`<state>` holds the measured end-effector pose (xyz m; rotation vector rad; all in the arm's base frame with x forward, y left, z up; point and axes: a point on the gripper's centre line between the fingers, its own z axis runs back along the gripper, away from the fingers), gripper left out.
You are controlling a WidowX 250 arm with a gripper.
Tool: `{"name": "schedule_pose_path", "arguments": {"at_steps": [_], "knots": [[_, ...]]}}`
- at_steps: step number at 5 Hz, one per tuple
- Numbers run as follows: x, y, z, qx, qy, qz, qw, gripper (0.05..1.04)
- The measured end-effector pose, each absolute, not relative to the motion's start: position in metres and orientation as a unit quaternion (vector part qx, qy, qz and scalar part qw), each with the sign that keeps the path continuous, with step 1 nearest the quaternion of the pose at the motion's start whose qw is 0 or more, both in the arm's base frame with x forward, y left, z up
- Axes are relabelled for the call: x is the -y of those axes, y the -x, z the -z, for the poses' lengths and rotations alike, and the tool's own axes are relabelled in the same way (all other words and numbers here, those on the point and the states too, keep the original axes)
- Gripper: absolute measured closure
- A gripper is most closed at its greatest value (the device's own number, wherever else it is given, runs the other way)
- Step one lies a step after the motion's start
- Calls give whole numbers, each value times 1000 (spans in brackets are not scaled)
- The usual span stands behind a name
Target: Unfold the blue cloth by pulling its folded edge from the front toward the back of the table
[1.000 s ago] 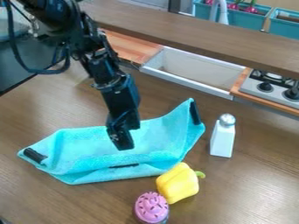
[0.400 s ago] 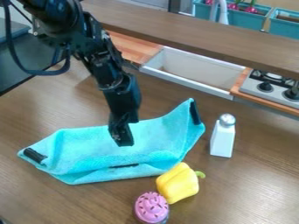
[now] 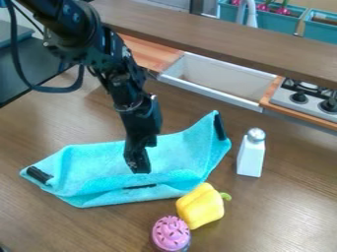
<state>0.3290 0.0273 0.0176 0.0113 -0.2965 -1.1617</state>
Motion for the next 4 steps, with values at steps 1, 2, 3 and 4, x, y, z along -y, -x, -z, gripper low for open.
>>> {"name": "schedule_pose_path", "arguments": {"at_steps": [1,2,3,4], "knots": [[-22,-326,-14,133,-9,560,818,82],[-17,-324,-8,124,-12,574,810,82],[-17,-322,-2,117,-6,578,808,82],[-16,-321,5,114,2,576,810,107]]}}
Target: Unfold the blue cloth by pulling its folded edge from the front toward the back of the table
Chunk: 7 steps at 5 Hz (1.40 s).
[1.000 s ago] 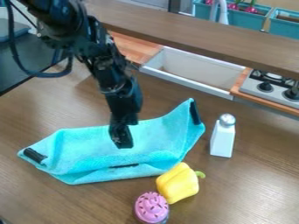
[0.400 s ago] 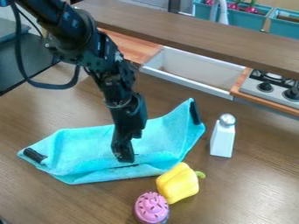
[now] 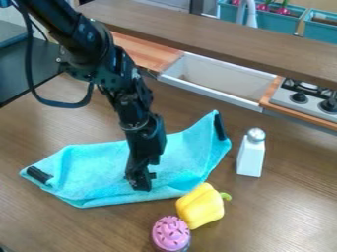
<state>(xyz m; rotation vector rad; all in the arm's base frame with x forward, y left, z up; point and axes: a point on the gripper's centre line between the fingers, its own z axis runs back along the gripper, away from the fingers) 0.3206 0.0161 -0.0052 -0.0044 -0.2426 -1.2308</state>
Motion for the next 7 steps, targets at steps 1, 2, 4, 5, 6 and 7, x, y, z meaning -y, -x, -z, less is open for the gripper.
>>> {"name": "schedule_pose_path", "arguments": {"at_steps": [1,2,4,5,6,7], "knots": [[-13,-319,14,113,19,576,809,377],[-15,-320,12,129,31,570,811,699],[-16,-318,11,143,57,574,804,992],[-16,-314,6,151,78,575,801,1022],[-22,-322,-22,178,79,572,797,1026],[-28,-328,-35,188,84,576,791,1028]]}}
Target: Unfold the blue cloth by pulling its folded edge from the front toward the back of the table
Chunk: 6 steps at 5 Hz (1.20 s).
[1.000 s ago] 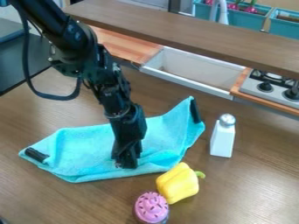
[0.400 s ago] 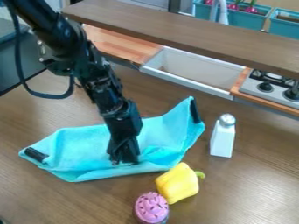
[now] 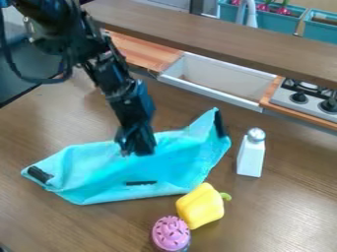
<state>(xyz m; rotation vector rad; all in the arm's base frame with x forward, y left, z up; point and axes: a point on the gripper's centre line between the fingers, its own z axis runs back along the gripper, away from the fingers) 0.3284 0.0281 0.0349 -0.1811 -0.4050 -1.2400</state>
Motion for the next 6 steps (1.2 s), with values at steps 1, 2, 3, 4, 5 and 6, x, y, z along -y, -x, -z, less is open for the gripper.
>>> {"name": "schedule_pose_path", "arguments": {"at_steps": [1,2,3,4,5,6], "knots": [[-35,-340,-46,194,70,580,788,1028],[-49,-353,-60,196,48,568,798,1028],[-71,-369,-74,204,34,530,822,1028],[-88,-380,-78,197,30,508,838,1028],[-99,-386,-78,179,19,501,846,1028],[-111,-397,-77,156,18,492,856,1028]]}}
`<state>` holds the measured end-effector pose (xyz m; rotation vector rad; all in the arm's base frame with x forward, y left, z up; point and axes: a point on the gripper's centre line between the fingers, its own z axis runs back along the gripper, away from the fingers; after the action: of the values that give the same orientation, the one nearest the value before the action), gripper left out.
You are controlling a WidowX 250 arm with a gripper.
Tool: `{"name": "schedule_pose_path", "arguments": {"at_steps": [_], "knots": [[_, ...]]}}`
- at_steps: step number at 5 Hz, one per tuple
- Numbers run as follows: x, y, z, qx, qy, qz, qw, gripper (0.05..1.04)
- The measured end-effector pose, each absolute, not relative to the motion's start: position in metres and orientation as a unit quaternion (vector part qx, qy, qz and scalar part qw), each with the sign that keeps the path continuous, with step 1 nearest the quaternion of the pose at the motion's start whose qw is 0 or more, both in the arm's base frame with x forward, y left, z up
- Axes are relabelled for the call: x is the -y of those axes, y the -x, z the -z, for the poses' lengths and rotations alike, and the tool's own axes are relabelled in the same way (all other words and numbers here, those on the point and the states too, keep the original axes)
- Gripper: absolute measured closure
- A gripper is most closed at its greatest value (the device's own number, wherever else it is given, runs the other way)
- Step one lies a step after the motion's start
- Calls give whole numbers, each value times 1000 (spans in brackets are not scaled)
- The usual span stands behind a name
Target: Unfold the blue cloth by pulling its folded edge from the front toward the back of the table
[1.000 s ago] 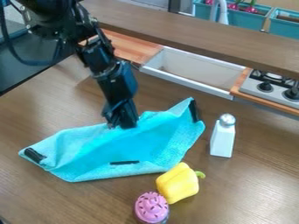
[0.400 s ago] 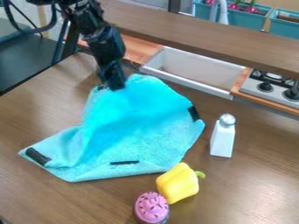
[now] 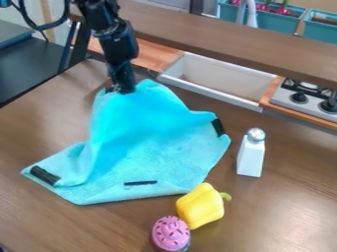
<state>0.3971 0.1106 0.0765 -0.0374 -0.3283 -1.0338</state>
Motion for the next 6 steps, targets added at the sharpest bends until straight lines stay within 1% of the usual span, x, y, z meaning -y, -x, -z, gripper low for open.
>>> {"name": "schedule_pose_path", "arguments": {"at_steps": [1,3,4,5,6], "knots": [[-129,-410,-82,147,20,479,865,1028],[-167,-432,-81,141,41,432,890,1028],[-185,-442,-76,135,47,416,898,1012],[-196,-447,-64,114,51,416,901,871],[-203,-447,-52,100,29,428,898,624]]}}
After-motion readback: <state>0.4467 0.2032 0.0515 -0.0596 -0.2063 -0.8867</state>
